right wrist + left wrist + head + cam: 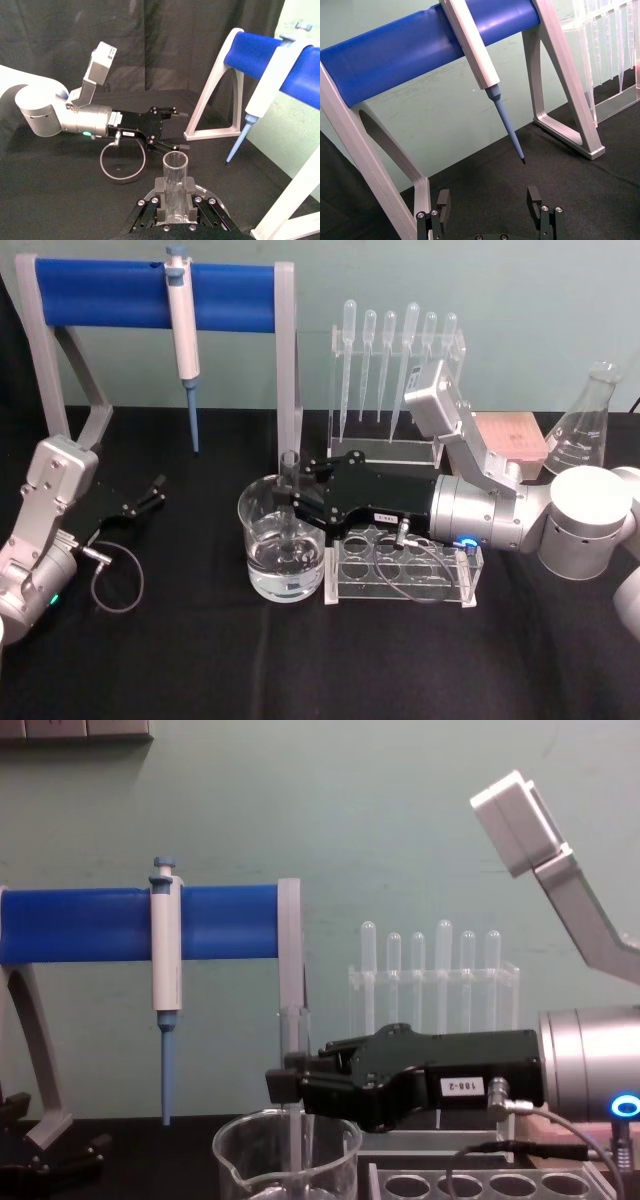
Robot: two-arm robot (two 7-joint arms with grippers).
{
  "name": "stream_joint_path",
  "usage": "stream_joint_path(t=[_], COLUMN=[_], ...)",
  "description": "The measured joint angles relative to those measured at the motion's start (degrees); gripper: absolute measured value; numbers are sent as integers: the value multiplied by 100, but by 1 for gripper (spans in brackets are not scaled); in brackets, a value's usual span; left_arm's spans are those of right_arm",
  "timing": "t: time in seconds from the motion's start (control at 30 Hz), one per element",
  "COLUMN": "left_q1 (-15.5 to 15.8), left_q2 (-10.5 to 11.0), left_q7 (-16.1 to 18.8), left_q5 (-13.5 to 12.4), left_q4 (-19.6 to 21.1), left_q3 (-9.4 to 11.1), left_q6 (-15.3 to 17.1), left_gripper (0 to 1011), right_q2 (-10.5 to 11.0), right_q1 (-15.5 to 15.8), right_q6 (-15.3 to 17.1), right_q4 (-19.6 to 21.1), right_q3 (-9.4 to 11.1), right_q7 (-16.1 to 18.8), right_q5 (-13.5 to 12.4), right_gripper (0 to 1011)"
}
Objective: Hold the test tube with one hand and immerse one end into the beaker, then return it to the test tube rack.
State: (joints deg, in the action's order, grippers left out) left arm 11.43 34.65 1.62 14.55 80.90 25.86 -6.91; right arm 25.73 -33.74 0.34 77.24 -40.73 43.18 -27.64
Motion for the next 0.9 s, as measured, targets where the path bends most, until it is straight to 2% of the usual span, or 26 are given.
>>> stream_joint_path(t=[0.47, 0.9], left_q1=[0, 0], left_q2=[0, 0], left_q7=[0, 0], left_q5=[0, 0], left_q4=[0, 0], left_q3=[0, 0], left_q6=[0, 0], left_gripper=[1000, 1000], right_q2=[-97, -98], right_q1=[50, 79], right_q6=[-90, -82], right_q4=[-197, -179], right_q3=[46, 76], right_q7=[60, -3], right_q5=[107, 147], right_gripper=[225, 225])
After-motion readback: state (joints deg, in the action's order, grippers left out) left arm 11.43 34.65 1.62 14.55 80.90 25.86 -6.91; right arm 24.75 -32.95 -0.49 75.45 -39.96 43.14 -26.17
